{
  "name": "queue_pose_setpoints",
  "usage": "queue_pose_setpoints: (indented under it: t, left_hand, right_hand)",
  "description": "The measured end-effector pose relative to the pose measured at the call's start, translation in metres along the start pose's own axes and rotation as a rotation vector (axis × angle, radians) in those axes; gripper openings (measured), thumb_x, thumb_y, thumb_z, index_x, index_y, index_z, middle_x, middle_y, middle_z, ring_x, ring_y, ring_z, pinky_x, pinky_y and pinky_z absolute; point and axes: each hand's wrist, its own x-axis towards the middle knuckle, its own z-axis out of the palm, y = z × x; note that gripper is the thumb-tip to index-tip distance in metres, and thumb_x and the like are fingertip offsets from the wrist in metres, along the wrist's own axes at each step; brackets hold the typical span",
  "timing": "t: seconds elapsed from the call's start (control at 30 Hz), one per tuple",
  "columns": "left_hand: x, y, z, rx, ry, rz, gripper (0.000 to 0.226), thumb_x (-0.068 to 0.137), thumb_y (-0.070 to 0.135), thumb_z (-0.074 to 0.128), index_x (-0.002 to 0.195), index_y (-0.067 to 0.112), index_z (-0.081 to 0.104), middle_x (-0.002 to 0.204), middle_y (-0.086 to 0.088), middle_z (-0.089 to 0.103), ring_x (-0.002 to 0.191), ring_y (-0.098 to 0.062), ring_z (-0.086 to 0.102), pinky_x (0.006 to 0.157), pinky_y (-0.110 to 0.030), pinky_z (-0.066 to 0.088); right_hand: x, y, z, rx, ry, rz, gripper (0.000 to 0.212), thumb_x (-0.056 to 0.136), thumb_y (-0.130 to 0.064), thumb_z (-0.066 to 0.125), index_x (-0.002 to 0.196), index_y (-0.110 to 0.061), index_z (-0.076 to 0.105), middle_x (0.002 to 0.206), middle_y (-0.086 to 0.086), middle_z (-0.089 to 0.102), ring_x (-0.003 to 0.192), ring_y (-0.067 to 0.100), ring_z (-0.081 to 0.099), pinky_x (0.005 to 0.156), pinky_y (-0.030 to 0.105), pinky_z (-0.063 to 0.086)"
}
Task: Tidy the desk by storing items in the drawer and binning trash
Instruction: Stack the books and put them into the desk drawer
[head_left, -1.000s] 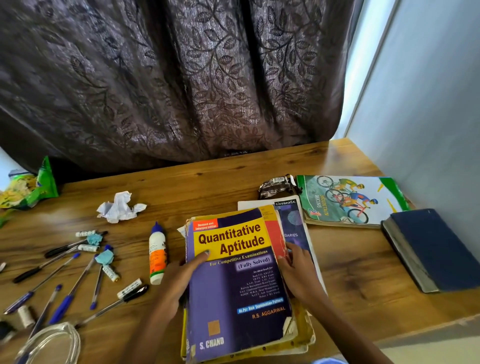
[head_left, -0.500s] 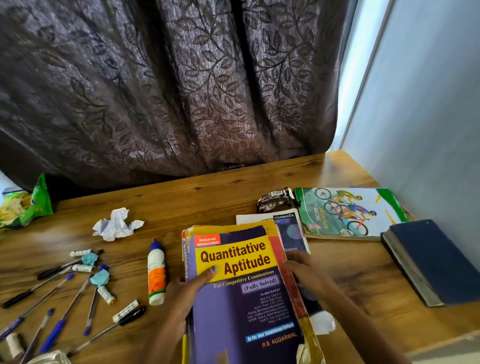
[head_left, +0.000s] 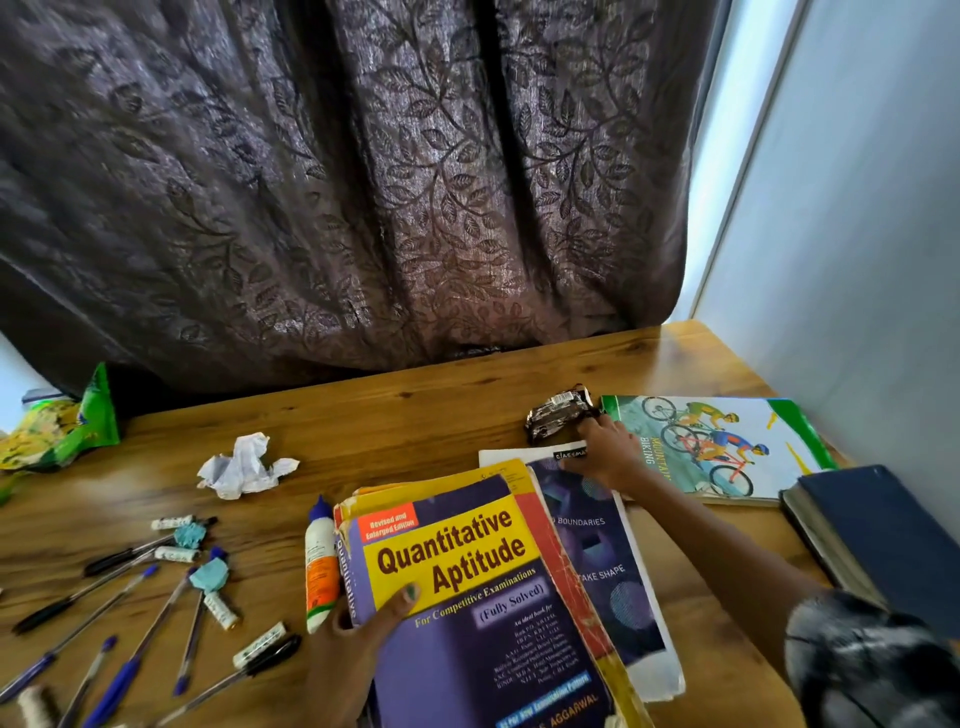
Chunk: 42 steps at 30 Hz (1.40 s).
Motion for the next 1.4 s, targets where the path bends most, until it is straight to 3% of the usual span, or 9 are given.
queue_pose_setpoints:
  t: [0.2,0.33,0.5,0.6,0.7,0.87,1.1,1.3,1.4]
  left_hand:
    - [-0.004,-0.001,0.001,0.025,0.013,0.015,0.112,0.000,0.063,0.085,0.099,0.015,0.065,0.099,-0.015,0.072,0.090,-0.037,0.068,0.082,-0.057,0.053]
    - [-0.004,-0.002,0.000,0.032,0.019,0.007,0.111,0.000,0.064,0.084,0.098,0.015,0.065,0.096,-0.014,0.072,0.088,-0.037,0.068,0.082,-0.057,0.053]
    - [-0.003,-0.002,0.000,0.046,0.033,0.001,0.113,-0.004,0.064,0.082,0.097,0.015,0.064,0.096,-0.015,0.071,0.087,-0.038,0.068,0.080,-0.055,0.054]
    - [-0.001,-0.004,0.000,0.055,0.037,-0.007,0.113,-0.006,0.065,0.081,0.095,0.016,0.063,0.094,-0.014,0.071,0.086,-0.037,0.068,0.077,-0.051,0.055]
    - [-0.003,-0.002,0.002,0.062,0.023,-0.007,0.108,0.003,0.062,0.085,0.098,0.016,0.062,0.092,-0.012,0.071,0.085,-0.036,0.068,0.078,-0.052,0.055]
    - [0.004,-0.004,0.006,0.108,-0.012,-0.053,0.038,0.081,0.019,0.070,0.116,0.007,0.059,0.098,-0.017,0.069,0.083,-0.036,0.067,0.067,-0.042,0.055]
    - [0.012,-0.010,0.011,0.140,-0.018,-0.100,0.042,0.083,0.032,0.066,0.120,0.015,0.054,0.102,-0.016,0.070,0.089,-0.037,0.068,0.084,-0.057,0.052]
    - [0.058,-0.049,-0.008,0.416,0.025,-0.154,0.091,0.043,0.090,0.062,0.117,0.037,0.052,0.109,0.000,0.069,0.106,-0.032,0.062,0.097,-0.055,0.045]
    - [0.052,-0.044,-0.001,0.399,0.054,-0.157,0.085,0.045,0.084,0.065,0.114,0.039,0.045,0.110,-0.002,0.067,0.103,-0.031,0.064,0.096,-0.056,0.046]
  right_hand:
    - [0.006,0.003,-0.009,0.236,-0.171,0.010,0.071,0.063,-0.043,0.082,0.117,-0.008,0.052,0.116,0.008,0.060,0.104,0.026,0.057,0.088,0.036,0.050]
    - [-0.005,-0.003,-0.022,0.576,-0.188,0.039,0.052,0.072,-0.013,0.080,0.116,-0.001,0.055,0.109,0.010,0.062,0.092,0.020,0.057,0.069,0.022,0.048]
    - [-0.037,0.006,-0.023,1.048,-0.404,0.151,0.018,0.077,-0.009,0.073,0.091,-0.005,0.064,0.096,0.017,0.069,0.084,0.028,0.067,0.078,0.034,0.057]
    - [-0.061,0.019,0.001,0.913,-0.439,0.135,0.017,0.081,-0.008,0.069,0.097,-0.006,0.063,0.105,0.023,0.067,0.097,0.039,0.065,0.093,0.050,0.050]
    - [-0.077,0.025,0.019,0.921,-0.230,0.150,0.010,0.084,-0.007,0.066,0.094,-0.008,0.062,0.091,0.016,0.070,0.077,0.028,0.068,0.083,0.046,0.055]
    - [-0.096,0.017,0.002,0.802,-0.090,0.028,0.007,0.088,-0.011,0.062,0.092,-0.017,0.063,0.083,0.001,0.068,0.076,0.017,0.066,0.069,0.031,0.054]
    - [-0.121,0.013,-0.039,0.696,0.023,-0.022,0.030,0.090,-0.008,0.058,0.070,-0.030,0.054,0.068,-0.013,0.059,0.063,0.000,0.054,0.054,0.015,0.036]
    - [-0.128,0.015,-0.055,0.611,0.104,-0.012,0.005,0.091,-0.016,0.057,0.095,-0.014,0.060,0.091,0.003,0.065,0.086,0.022,0.061,0.070,0.029,0.043]
    - [-0.129,0.016,-0.064,0.577,0.150,0.007,0.015,0.092,-0.019,0.057,0.102,-0.008,0.061,0.091,0.006,0.064,0.082,0.023,0.060,0.064,0.027,0.041]
